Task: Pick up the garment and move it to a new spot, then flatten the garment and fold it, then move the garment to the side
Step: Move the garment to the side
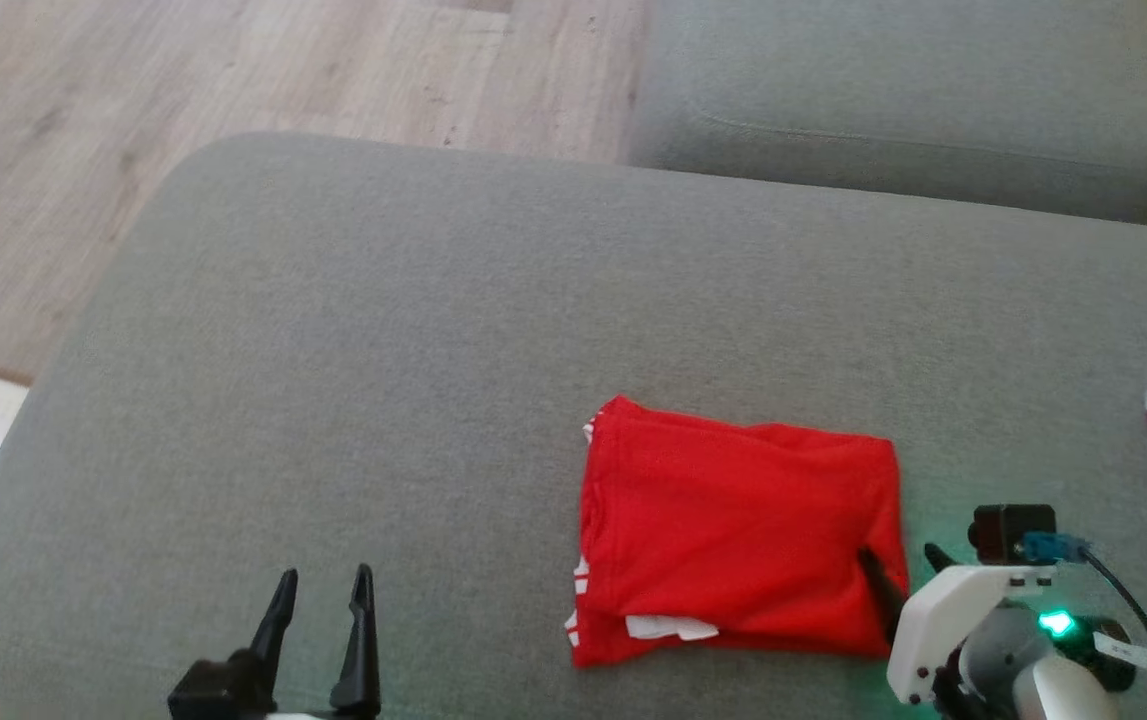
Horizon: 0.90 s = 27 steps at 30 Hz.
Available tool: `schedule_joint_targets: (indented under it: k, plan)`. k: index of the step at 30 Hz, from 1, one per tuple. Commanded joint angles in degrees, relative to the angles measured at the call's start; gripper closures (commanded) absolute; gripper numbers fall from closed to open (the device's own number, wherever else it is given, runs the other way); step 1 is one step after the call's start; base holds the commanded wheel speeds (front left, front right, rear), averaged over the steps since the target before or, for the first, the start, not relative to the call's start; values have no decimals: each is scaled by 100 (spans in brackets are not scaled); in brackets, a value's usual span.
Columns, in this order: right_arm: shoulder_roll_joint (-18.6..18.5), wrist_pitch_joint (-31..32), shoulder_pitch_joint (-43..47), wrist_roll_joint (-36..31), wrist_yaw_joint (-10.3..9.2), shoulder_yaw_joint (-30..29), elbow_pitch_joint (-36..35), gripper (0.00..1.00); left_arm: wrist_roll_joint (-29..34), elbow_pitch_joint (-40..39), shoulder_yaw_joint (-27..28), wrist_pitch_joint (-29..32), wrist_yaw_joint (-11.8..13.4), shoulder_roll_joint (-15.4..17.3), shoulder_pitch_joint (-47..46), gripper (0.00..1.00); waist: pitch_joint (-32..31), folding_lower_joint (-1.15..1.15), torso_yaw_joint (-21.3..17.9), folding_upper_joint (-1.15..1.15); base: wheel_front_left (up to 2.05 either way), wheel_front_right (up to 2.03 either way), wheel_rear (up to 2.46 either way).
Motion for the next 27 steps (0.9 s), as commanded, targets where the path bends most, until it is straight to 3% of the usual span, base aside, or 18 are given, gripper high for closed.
schedule_joint_targets:
  k: [1, 10, 11, 12, 13, 14, 15, 20, 27]
  plan:
    - [-32, 134, -320, -24, 37, 112, -155, 0, 52, -103, 222, -42, -30, 4, -324, 0, 78, 0, 117, 0, 0, 0, 0]
    - [-32, 709, -606, 84, 37, 227, 178, 0, 107, -55, 328, -68, -85, -116, -381, 0, 320, 0, 252, 0, 0, 0, 0]
    - [-32, 754, -647, 120, 37, 243, 205, 16, 115, -49, 342, -69, -91, -129, -384, 0, 349, 0, 233, 0, 0, 0, 0]
    - [-32, 802, -692, 160, 37, 259, 235, 50, 125, -48, 351, -71, -95, -145, -387, 0, 376, 0, 204, 0, 0, 0, 0]
    - [-32, 833, -743, 201, 37, 289, 254, 64, 138, -51, 355, -72, -100, -161, -392, 0, 409, 0, 166, 0, 0, 0, 0]
    - [-32, 849, -802, 240, 37, 314, 265, 86, 151, -50, 362, -73, -107, -174, -401, 0, 445, 0, 120, 0, 0, 0, 0]
    - [-32, 840, -870, 268, 37, 329, 260, 100, 163, -49, 372, -74, -116, -185, -412, 0, 486, 0, 60, 0, 0, 0, 0]
    - [-70, 695, -1224, 264, 37, 299, 97, 100, 234, -56, 428, -77, -157, -233, -470, 0, 712, 0, -405, 0, 0, 0, 0]
    - [-428, 505, -1600, 191, 37, 77, -478, 100, 374, -108, 549, -79, -186, -239, -613, 0, 1119, 0, -1476, 0, 0, 0, 0]
